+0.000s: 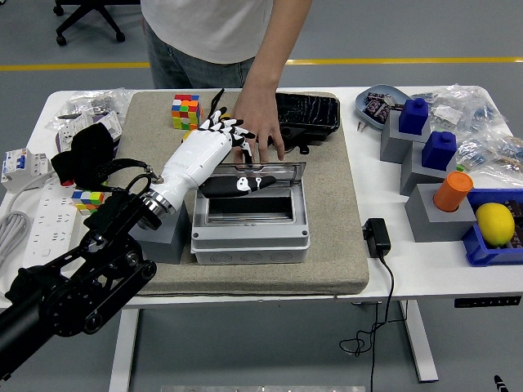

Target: Fetch the battery,place it into the box,close the lid of the box

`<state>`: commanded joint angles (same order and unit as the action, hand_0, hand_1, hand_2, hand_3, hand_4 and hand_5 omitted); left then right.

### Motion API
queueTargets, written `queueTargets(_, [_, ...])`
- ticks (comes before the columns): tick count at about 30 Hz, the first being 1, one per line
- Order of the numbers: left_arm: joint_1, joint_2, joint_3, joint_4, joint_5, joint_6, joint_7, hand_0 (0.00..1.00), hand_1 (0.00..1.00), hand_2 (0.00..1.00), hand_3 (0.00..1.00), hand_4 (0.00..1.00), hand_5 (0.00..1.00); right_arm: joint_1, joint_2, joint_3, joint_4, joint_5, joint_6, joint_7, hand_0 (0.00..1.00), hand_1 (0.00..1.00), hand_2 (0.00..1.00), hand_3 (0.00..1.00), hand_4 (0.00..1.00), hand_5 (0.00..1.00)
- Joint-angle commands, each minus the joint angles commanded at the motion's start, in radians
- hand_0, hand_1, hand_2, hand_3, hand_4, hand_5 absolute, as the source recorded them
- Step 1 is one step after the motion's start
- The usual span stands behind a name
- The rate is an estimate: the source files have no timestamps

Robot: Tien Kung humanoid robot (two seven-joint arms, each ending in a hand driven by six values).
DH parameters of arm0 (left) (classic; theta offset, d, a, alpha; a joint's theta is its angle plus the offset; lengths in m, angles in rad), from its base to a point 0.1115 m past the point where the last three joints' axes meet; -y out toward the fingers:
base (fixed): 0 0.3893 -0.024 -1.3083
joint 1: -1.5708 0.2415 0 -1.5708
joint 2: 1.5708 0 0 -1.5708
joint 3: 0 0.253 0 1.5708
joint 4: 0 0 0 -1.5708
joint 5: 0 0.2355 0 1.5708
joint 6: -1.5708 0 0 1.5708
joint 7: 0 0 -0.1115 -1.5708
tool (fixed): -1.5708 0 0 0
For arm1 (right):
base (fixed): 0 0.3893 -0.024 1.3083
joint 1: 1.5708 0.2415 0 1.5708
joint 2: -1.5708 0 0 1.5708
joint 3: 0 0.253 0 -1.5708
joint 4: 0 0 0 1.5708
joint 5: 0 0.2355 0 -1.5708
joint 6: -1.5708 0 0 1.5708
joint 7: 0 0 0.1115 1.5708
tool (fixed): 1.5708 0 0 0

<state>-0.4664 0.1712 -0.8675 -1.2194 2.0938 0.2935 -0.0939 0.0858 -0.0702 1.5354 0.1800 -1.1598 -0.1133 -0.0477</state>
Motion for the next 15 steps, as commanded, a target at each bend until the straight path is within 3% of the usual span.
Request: queueTargets(15, [0.016,0.012,0.083,-0.027,-0.023,-0.002,0.001,0.998,0.914,0.765,0.283,0.998,0.998,0.002,0.001,0.007,0.000,-0.003,0.000,0.001,0.753,0.671,0.686,0.729,0.998,0.998])
